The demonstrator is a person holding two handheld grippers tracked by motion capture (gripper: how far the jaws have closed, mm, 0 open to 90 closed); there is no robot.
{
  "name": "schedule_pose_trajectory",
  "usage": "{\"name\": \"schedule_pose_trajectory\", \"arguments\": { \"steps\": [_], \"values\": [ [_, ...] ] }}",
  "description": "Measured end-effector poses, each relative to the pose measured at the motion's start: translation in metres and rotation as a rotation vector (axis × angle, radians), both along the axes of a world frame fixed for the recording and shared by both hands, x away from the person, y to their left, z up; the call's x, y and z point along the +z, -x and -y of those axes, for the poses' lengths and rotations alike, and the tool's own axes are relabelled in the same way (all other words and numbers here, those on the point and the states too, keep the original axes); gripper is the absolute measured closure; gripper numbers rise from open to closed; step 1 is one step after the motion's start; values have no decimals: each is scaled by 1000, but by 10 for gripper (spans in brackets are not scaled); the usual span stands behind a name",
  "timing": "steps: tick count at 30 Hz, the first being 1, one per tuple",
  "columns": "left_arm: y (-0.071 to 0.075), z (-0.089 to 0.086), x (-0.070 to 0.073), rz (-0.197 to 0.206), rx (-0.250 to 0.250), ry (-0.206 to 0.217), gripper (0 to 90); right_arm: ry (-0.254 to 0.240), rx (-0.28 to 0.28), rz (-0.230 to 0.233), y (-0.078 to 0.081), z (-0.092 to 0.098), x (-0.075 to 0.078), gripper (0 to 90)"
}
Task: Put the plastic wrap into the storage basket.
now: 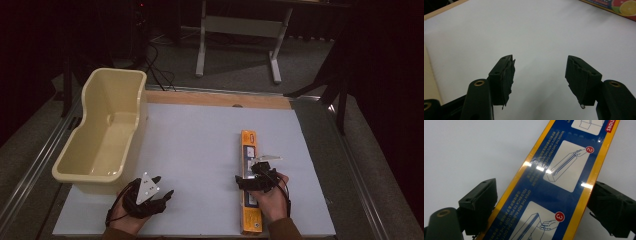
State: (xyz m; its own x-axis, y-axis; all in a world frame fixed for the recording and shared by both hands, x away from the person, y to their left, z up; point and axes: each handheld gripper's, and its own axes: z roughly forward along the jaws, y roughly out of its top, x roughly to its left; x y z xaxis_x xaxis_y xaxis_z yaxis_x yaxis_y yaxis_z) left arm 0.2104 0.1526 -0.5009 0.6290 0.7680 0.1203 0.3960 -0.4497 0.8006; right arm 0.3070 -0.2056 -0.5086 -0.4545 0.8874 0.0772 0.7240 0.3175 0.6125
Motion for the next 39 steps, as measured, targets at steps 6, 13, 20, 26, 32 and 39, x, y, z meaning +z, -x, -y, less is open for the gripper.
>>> {"name": "schedule_pose_trajectory", "arguments": {
  "steps": [6,13,20,26,32,39],
  "values": [
    [-1,-2,-1,-7,10,-3,404,52,69,-42,-6,14,5,151],
    [-1,1,-3,-9,3,-13,404,146,165,-76,-11,53,15,271],
    [-2,3,-4,-17,0,-19,404,193,179,-87,-13,78,19,336],
    [-3,4,-5,-22,-7,-22,404,158,157,-143,-23,77,19,328],
    [-3,4,-6,-29,-12,-25,404,172,145,-238,-38,71,18,320],
    [-4,4,-6,-31,-14,-30,404,263,124,-374,-59,55,15,340]
  ]
}}
